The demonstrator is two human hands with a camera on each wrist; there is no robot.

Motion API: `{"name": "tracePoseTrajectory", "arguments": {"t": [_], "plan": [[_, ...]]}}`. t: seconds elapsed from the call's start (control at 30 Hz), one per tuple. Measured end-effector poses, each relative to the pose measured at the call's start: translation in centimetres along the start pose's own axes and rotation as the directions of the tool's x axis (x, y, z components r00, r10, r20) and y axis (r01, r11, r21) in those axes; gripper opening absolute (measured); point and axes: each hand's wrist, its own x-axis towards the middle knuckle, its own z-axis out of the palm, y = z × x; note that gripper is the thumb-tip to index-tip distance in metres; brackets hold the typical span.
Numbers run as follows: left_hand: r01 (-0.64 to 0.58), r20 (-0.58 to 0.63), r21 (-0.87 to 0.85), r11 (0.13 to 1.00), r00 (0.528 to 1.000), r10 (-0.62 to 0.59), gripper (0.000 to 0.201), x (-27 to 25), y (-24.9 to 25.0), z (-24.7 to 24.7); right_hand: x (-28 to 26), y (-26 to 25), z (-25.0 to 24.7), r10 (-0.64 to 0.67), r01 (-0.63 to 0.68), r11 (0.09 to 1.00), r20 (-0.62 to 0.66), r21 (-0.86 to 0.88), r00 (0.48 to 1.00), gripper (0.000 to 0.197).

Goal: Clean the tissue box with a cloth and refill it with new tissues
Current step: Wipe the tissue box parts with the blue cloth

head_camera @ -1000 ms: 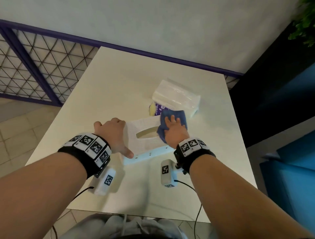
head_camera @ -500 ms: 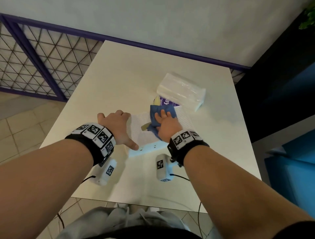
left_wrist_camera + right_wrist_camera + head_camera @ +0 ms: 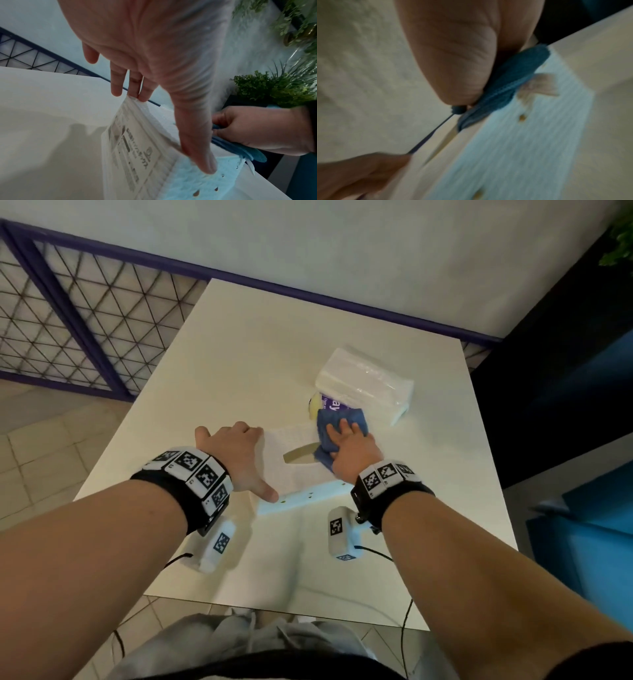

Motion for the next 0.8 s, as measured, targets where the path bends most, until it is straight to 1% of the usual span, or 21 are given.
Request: {"name": "tracePoseTrajectory", "arguments": {"t": [0.03,0.07,0.13,0.17,0.23,0.27,0.3,0.33,0.37,0.43,0.47,0.5,0.53,0.57,0.6,0.67,0.7,0.73,0.77,0.8], "plan": [[0.001,0.001,0.004,1.000,1.000,-0.001,0.126,0.1,0.1,0.0,-0.4,-1.5,-0.1,-0.002,0.002,0.999,-0.009,0.046,1.000,0.067],[0.002,-0.004,0.012,1.000,1.000,-0.002,0.123,0.2,0.2,0.0,-0.7,-3.4,-0.1,-0.044,0.044,0.996,-0.007,0.071,0.999,0.066],[0.004,-0.004,0.045,0.999,1.000,-0.004,0.113,0.3,0.5,-0.2,-1.4,-7.1,0.0,-0.193,0.189,0.975,0.022,0.120,0.981,0.064],[0.008,0.003,0.064,0.998,1.000,-0.008,0.108,0.3,0.6,-0.4,-1.7,-8.1,0.0,-0.246,0.237,0.959,0.044,0.153,0.968,0.064],[0.012,0.015,0.098,0.995,1.000,-0.013,0.101,0.4,0.9,-0.6,-1.9,-7.7,-0.2,-0.306,0.295,0.939,0.039,0.179,0.951,0.063],[0.012,0.017,0.108,0.994,1.000,-0.014,0.102,0.4,1.0,-0.7,-2.0,-6.5,-0.3,-0.307,0.299,0.942,0.037,0.151,0.951,0.062],[0.011,0.021,0.115,0.993,1.000,-0.014,0.105,0.5,1.0,-0.8,-1.8,-5.0,-0.3,-0.280,0.274,0.955,0.039,0.112,0.959,0.062],[0.009,0.025,0.119,0.993,1.000,-0.012,0.110,0.5,0.9,-0.8,-1.7,-3.2,-0.1,-0.218,0.214,0.972,0.032,0.093,0.975,0.062],[0.005,0.030,0.117,0.993,1.000,-0.008,0.114,0.6,0.8,-0.7,-1.4,-1.3,0.1,-0.127,0.125,0.988,0.019,0.089,0.992,0.062],[-0.005,0.034,0.096,0.995,0.999,0.002,0.118,0.6,0.6,-0.6,-0.8,1.1,0.3,0.044,-0.044,0.995,-0.003,0.094,0.999,0.063],[-0.008,0.034,0.085,0.996,0.999,0.005,0.119,0.6,0.6,-0.5,-0.6,1.3,0.3,0.098,-0.097,0.989,-0.003,0.107,0.995,0.063],[-0.010,0.033,0.081,0.997,0.999,0.007,0.118,0.6,0.7,-0.5,-0.5,0.8,0.2,0.124,-0.123,0.983,-0.001,0.136,0.992,0.064],[-0.010,0.031,0.083,0.996,1.000,0.007,0.116,0.6,0.8,-0.5,-0.4,-0.3,0.1,0.113,-0.111,0.981,-0.001,0.156,0.994,0.064],[-0.005,0.028,0.090,0.996,1.000,0.002,0.114,0.6,0.9,-0.5,-0.6,-1.9,-0.1,0.059,-0.059,0.985,0.005,0.161,0.998,0.064],[0.004,0.022,0.097,0.995,1.000,-0.006,0.109,0.6,1.0,-0.5,-1.0,-3.8,-0.3,-0.032,0.028,0.987,0.024,0.159,0.999,0.063],[0.019,0.000,0.110,0.994,1.000,-0.019,0.094,0.6,1.3,-0.6,-2.4,-7.1,-0.5,-0.227,0.211,0.960,0.071,0.185,0.971,0.060],[0.023,-0.010,0.115,0.993,1.000,-0.022,0.089,0.6,1.3,-0.5,-3.1,-8.0,-0.4,-0.293,0.275,0.944,0.079,0.183,0.953,0.060],[0.022,-0.017,0.118,0.993,1.000,-0.020,0.090,0.6,1.4,-0.5,-3.4,-8.0,-0.4,-0.328,0.314,0.937,0.080,0.154,0.941,0.060],[0.017,-0.020,0.120,0.993,1.000,-0.015,0.094,0.6,1.4,-0.4,-3.5,-7.3,-0.4,-0.325,0.315,0.942,0.083,0.119,0.942,0.059],[0.012,-0.020,0.124,0.992,1.000,-0.009,0.099,0.7,1.3,-0.4,-3.4,-6.0,-0.2,-0.282,0.273,0.956,0.075,0.106,0.957,0.059]]}}
